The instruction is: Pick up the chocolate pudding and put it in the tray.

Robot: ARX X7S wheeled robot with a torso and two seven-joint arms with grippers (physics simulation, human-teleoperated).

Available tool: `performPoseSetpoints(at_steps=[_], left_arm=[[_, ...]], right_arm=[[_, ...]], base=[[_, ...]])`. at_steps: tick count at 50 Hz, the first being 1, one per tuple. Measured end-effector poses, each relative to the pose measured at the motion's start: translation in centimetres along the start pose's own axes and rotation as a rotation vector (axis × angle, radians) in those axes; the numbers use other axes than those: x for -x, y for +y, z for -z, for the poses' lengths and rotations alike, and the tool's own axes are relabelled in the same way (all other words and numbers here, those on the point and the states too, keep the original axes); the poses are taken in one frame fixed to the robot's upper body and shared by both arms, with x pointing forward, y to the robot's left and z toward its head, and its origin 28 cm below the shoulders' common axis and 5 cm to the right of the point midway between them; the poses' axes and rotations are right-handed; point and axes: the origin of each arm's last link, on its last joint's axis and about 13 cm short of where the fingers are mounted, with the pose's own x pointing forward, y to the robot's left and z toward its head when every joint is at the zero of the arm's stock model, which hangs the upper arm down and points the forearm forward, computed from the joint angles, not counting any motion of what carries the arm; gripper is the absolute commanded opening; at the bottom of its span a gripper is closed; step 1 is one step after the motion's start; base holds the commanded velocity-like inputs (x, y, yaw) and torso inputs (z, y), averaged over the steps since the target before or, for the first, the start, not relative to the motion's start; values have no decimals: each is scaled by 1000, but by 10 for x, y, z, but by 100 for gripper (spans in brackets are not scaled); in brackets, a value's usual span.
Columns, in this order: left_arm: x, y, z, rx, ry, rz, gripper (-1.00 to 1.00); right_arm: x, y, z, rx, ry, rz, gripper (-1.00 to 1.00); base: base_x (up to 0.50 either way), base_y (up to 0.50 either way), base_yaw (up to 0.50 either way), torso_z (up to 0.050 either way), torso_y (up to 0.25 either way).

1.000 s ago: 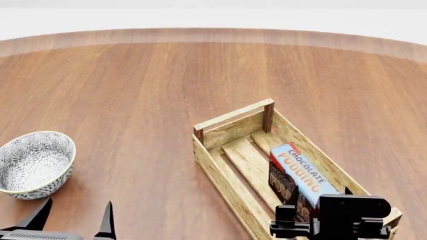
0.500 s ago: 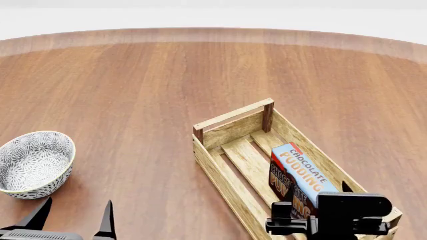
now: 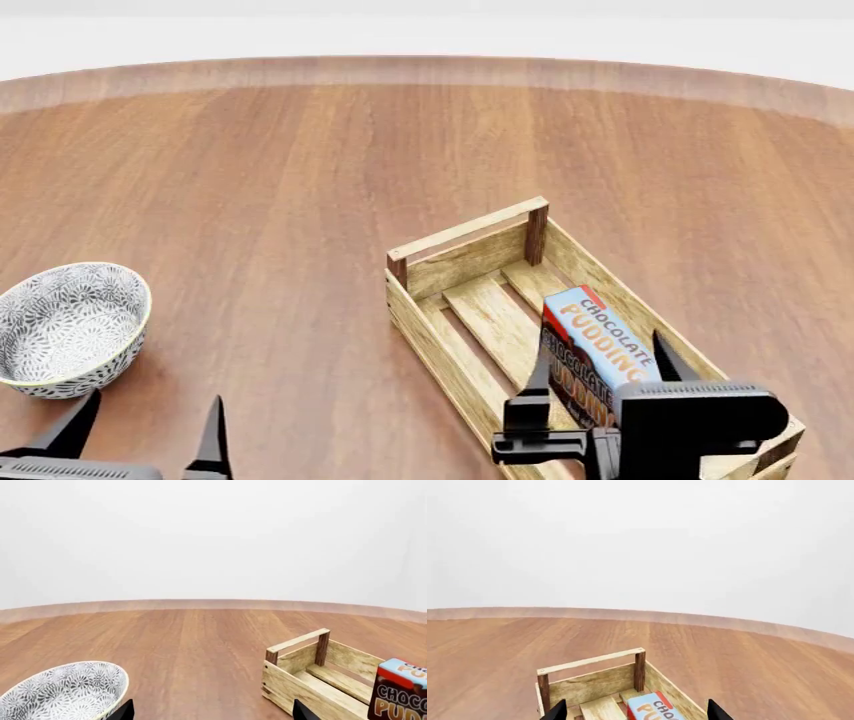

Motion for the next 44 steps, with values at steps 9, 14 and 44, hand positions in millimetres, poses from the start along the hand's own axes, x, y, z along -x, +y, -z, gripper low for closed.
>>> performPoseSetpoints(at_steps=[9,14,44], left_arm=[[2,0,-5,2,-16,-2,100],[4,0,-8,3,-25,-2,100],[17,-4,-33,-3,-103,23,100]], right_arm=[[11,4,-16,-13,-64,-25,100],[17,6,-25,-18,-97,-35,100],[48,17,-63,-30,-237,-103,100]], base=[[0,0,0,0,0],[0,0,0,0,0],[0,0,0,0,0]])
